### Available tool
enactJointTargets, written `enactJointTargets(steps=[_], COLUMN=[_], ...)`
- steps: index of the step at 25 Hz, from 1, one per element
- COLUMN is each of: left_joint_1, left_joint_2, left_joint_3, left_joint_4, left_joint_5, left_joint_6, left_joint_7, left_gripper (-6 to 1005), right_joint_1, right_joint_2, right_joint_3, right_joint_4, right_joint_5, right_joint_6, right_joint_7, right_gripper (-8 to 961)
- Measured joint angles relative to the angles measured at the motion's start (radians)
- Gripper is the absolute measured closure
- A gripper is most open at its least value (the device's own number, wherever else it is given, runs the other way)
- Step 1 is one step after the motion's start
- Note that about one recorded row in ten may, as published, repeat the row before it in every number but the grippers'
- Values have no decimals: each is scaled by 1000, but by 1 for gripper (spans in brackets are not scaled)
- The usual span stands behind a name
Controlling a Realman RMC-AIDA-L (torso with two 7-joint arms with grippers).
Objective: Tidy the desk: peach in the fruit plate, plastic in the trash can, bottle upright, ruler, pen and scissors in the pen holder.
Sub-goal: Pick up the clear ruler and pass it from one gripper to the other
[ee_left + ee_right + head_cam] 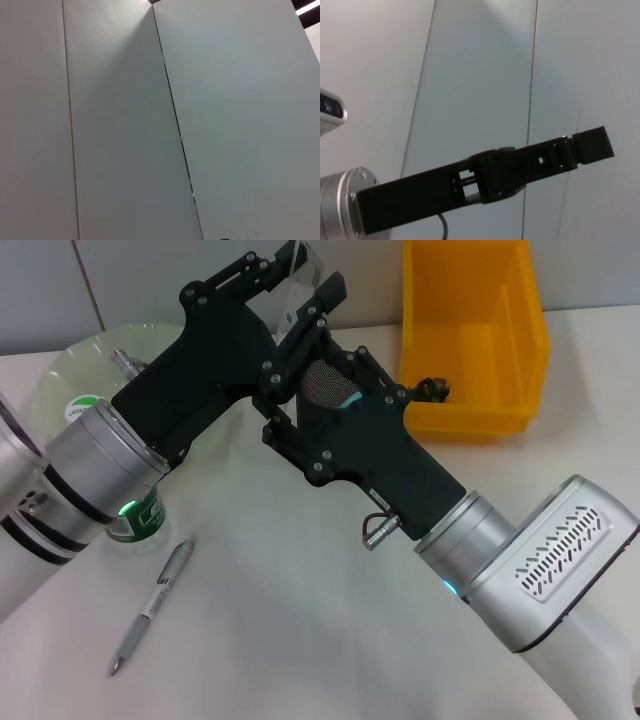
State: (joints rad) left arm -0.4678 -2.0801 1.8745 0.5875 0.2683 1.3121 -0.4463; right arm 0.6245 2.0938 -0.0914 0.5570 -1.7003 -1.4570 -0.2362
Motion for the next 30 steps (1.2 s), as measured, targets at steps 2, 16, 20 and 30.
enactJointTargets(steps=[2, 16, 20, 30], left_joint_1=[0, 5, 6, 5], left_joint_2=[0, 0, 0, 0], left_joint_3=[0, 0, 0, -1], left_joint_4=[0, -2, -2, -3], left_joint_5=[0, 0, 0, 0], left_joint_6=[0, -1, -1, -4], left_joint_7=[0, 10, 14, 14], left_gripper=[589, 587, 586, 584], right_joint_1=[5, 6, 7, 9], right_joint_2=[0, 0, 0, 0], right_joint_3=[0, 41, 43, 71], right_joint_4=[1, 32, 33, 41], right_joint_5=[-5, -21, -24, -24], right_joint_6=[6, 44, 46, 73], right_joint_7=[12, 25, 25, 25], right_gripper=[154, 505, 595, 640])
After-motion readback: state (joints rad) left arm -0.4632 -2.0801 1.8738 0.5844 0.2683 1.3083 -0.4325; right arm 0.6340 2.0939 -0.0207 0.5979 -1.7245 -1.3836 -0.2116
